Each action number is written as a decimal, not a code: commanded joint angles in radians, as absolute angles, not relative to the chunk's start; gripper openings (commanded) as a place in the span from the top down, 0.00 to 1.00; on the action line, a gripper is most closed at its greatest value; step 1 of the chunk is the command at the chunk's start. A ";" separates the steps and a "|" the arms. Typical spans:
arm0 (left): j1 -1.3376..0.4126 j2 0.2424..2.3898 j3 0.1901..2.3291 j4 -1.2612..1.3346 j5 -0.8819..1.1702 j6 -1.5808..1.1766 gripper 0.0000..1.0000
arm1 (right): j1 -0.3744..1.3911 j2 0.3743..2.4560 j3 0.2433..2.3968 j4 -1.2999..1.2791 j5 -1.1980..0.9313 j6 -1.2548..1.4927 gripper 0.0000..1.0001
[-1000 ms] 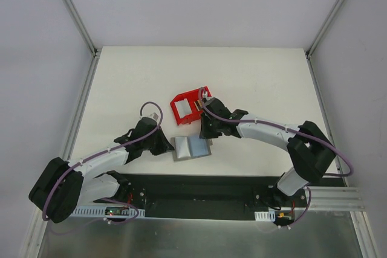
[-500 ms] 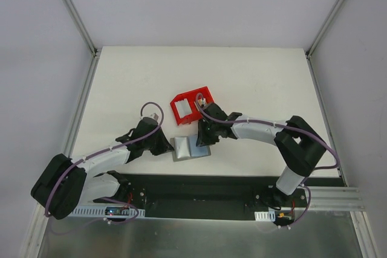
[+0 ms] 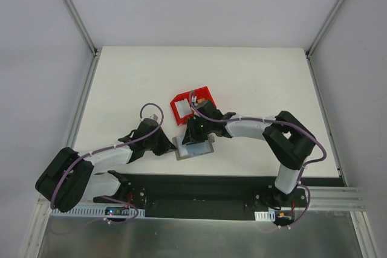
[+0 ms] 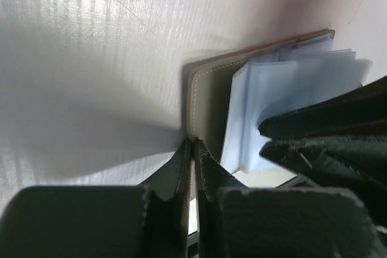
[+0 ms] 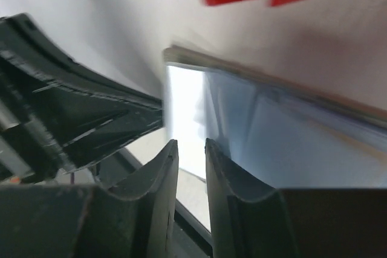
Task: Put the credit cards into the card holder
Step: Turn over the card slot in the card holder.
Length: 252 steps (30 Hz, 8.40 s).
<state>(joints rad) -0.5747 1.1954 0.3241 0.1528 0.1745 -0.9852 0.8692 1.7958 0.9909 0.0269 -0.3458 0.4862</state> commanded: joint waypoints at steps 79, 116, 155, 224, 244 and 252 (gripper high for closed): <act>-0.572 1.322 0.304 0.210 0.198 -0.936 1.00 | 0.788 1.683 0.894 -0.149 -0.201 0.386 0.63; -0.531 1.396 0.281 0.270 0.233 -0.914 1.00 | 0.776 1.568 0.868 -0.163 -0.150 0.334 0.56; -0.531 1.378 0.284 0.281 0.261 -0.907 1.00 | 0.845 1.583 0.917 -0.262 -0.019 0.290 0.68; -0.531 1.428 0.272 0.305 0.235 -0.942 1.00 | 0.874 1.772 0.959 0.081 -0.405 0.396 0.54; -0.528 1.459 0.265 0.324 0.238 -0.942 1.00 | 0.804 1.509 0.928 -0.253 -0.080 0.305 0.47; -0.528 1.442 0.265 0.330 0.255 -0.931 1.00 | 0.804 1.569 0.907 -0.264 -0.075 0.316 0.47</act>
<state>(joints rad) -0.5346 1.4147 0.3115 0.4747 0.3058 -0.9985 0.7975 1.5444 0.9085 -0.2382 -0.0998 0.3054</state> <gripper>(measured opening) 0.006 0.529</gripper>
